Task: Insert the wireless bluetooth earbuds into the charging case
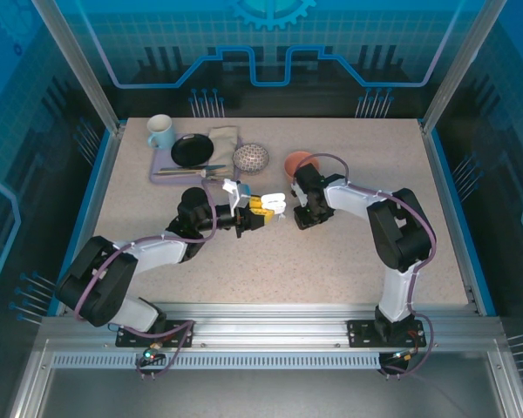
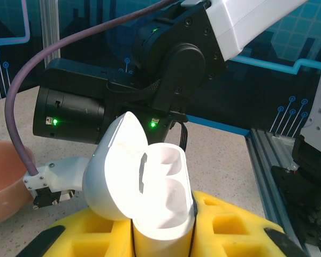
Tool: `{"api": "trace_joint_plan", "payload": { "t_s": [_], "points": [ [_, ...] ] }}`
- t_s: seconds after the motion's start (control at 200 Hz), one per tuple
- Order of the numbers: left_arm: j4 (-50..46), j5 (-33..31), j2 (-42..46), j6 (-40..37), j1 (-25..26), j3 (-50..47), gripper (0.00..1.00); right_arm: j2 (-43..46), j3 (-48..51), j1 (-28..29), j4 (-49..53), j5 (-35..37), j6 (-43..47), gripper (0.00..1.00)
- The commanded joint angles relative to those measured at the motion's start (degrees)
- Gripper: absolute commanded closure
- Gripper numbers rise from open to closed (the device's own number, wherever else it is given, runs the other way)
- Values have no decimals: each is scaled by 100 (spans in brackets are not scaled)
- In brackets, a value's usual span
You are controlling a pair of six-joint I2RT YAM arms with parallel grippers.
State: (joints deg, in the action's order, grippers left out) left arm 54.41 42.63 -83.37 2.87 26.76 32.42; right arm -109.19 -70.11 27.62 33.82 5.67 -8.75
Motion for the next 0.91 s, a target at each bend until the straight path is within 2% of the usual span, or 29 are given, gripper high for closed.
{"api": "trace_joint_plan", "payload": {
  "t_s": [0.0, 0.435, 0.9],
  "points": [
    [7, -54, 172, -147, 30, 111, 100, -114, 24, 138, 186, 64, -46, 66],
    [-43, -98, 137, -129, 24, 133, 100, 232, 15, 272, 298, 473, -326, 76],
    [-11, -175, 67, -86, 22, 89, 100, 1453, 176, 235, 429, 999, -659, 79]
  ]
}}
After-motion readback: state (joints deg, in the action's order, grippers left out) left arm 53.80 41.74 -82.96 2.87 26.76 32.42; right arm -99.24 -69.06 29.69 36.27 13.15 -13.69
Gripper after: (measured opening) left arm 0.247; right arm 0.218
